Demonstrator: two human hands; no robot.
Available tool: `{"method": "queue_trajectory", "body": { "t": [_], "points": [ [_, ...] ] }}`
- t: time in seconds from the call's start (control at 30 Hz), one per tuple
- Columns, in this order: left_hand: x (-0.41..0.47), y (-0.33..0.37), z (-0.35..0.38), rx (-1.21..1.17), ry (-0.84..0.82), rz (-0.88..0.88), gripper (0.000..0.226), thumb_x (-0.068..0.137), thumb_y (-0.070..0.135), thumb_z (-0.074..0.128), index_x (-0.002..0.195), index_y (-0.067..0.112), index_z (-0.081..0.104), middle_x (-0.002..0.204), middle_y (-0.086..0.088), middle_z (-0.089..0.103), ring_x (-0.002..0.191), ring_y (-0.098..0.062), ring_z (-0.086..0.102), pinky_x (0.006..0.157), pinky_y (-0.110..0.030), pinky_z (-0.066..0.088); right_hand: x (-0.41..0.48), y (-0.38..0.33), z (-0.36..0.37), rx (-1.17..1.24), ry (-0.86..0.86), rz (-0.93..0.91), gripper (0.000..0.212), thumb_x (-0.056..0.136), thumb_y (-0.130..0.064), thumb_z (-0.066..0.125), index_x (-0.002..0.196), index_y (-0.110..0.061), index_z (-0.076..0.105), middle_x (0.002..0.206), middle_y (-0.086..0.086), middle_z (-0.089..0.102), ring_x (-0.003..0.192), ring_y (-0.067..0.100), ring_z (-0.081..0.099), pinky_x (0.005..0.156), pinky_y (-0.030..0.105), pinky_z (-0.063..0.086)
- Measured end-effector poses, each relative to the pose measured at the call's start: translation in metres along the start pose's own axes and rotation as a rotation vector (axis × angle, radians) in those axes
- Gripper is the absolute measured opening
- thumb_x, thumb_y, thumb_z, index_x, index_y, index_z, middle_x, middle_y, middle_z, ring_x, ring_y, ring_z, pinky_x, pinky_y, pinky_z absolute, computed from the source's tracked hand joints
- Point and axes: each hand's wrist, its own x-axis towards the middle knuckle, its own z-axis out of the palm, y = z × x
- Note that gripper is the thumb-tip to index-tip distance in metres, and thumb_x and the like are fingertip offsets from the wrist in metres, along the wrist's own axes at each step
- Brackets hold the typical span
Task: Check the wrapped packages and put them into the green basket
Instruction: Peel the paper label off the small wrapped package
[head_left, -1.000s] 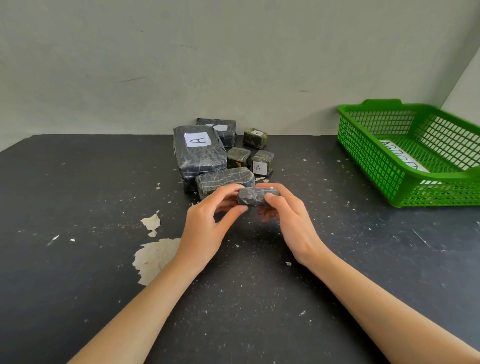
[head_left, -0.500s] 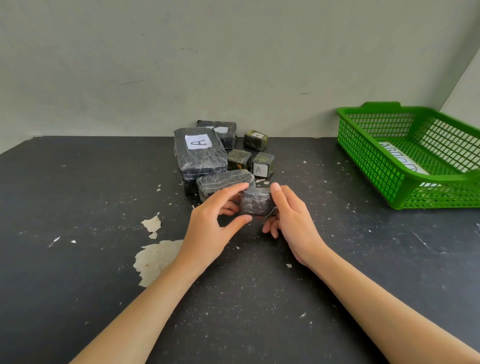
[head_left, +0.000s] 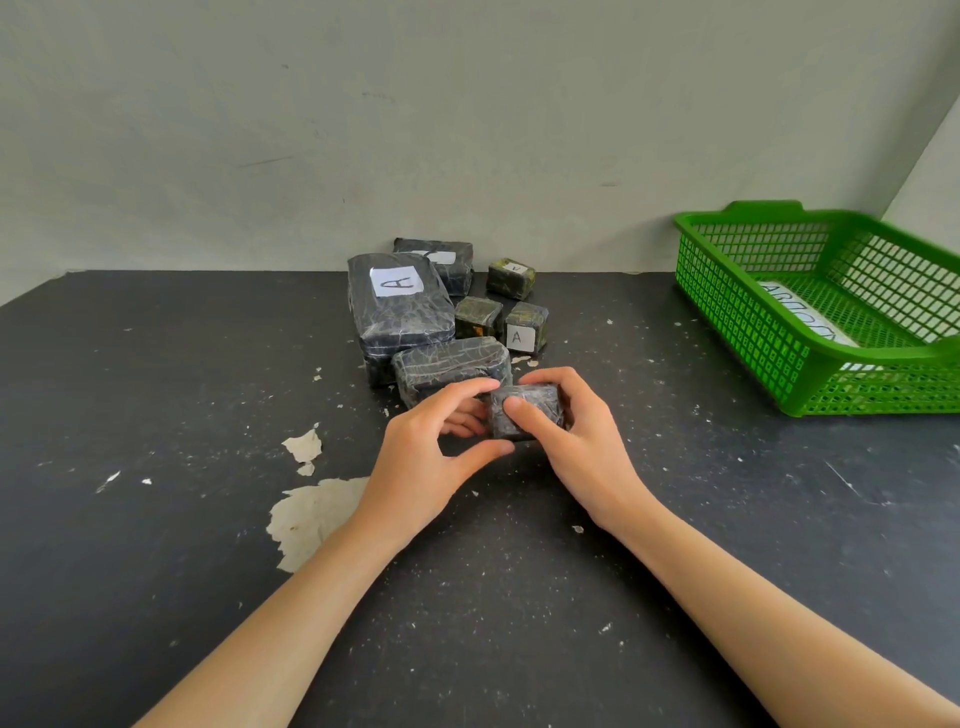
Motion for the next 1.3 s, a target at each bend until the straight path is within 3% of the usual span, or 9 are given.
{"method": "queue_trajectory", "body": {
  "t": [0.33,0.47,0.57,0.77,0.93,1.03,1.13,1.23,1.3],
  "points": [
    [-0.001,-0.002,-0.001,-0.001,0.014,-0.018,0.057,0.072,0.017,0.078,0.125,0.016,0.058,0.092,0.021,0.06,0.085,0.0,0.062,0.079,-0.005,0.045,-0.001,0.001,-0.001,0.023,-0.029,0.002,0.031,0.083,-0.02,0.068,0.111,-0.023,0.057,0.1,-0.008,0.064,0.092,0.007,0.063,0.081,0.026,0.053],
    [-0.001,-0.002,-0.001,-0.03,0.014,-0.052,0.056,0.074,0.017,0.077,0.126,0.02,0.056,0.094,0.017,0.062,0.086,0.001,0.061,0.08,-0.006,0.045,-0.002,-0.003,-0.004,0.126,-0.065,0.04,0.029,0.086,-0.006,0.061,0.111,-0.021,0.058,0.098,0.001,0.064,0.072,-0.002,0.059,0.061,0.014,0.045],
    [-0.001,-0.001,-0.001,-0.036,0.007,-0.055,0.056,0.075,0.019,0.075,0.126,0.026,0.054,0.095,0.017,0.061,0.087,0.001,0.061,0.08,-0.007,0.046,-0.003,-0.006,-0.005,0.151,-0.083,0.039,0.028,0.087,-0.003,0.058,0.11,-0.018,0.058,0.098,0.004,0.064,0.061,-0.005,0.055,0.055,0.011,0.042],
    [-0.001,-0.001,-0.002,-0.052,0.0,-0.052,0.054,0.077,0.019,0.073,0.127,0.024,0.053,0.096,0.017,0.06,0.089,0.003,0.06,0.08,-0.005,0.044,-0.001,-0.007,-0.008,0.267,-0.087,0.1,0.033,0.088,0.007,0.042,0.107,-0.012,0.061,0.098,0.015,0.063,0.06,0.021,0.047,0.045,0.018,0.039],
    [0.0,-0.006,-0.002,0.023,0.01,0.002,0.054,0.083,0.015,0.068,0.133,0.021,0.05,0.11,0.007,0.054,0.102,-0.001,0.054,0.086,-0.007,0.044,-0.001,-0.005,-0.01,0.269,-0.077,0.094,0.036,0.09,0.005,0.045,0.113,-0.015,0.064,0.108,0.015,0.065,0.066,0.025,0.055,0.051,0.02,0.047],
    [0.001,-0.009,-0.003,0.035,0.016,0.013,0.056,0.085,0.01,0.067,0.134,0.027,0.046,0.115,0.004,0.051,0.105,-0.002,0.052,0.089,-0.009,0.045,-0.003,-0.005,-0.004,0.229,-0.065,0.056,0.035,0.088,-0.001,0.058,0.121,-0.014,0.06,0.1,0.007,0.068,0.067,0.016,0.066,0.061,0.022,0.055],
    [0.001,-0.008,-0.005,-0.083,-0.049,-0.06,0.048,0.083,0.03,0.067,0.128,0.032,0.051,0.119,0.007,0.052,0.113,-0.004,0.052,0.092,-0.015,0.047,-0.005,-0.005,-0.003,0.265,-0.073,0.062,0.04,0.085,-0.008,0.064,0.124,-0.017,0.06,0.093,0.013,0.07,0.076,0.02,0.069,0.073,0.029,0.057],
    [0.001,-0.004,-0.006,-0.207,-0.092,-0.137,0.053,0.075,0.036,0.067,0.126,0.036,0.05,0.124,0.011,0.052,0.116,-0.001,0.052,0.094,-0.015,0.045,-0.005,-0.006,-0.006,0.412,-0.133,0.108,0.038,0.089,-0.005,0.057,0.126,-0.015,0.059,0.117,0.011,0.065,0.092,0.027,0.068,0.08,0.036,0.056],
    [0.001,-0.004,-0.006,-0.242,-0.097,-0.164,0.054,0.073,0.035,0.067,0.124,0.038,0.05,0.124,0.012,0.053,0.115,0.001,0.053,0.095,-0.015,0.045,-0.006,-0.008,-0.005,0.41,-0.134,0.097,0.038,0.089,0.0,0.055,0.124,-0.015,0.06,0.123,0.009,0.061,0.09,0.026,0.068,0.079,0.035,0.056]
  ]
}}
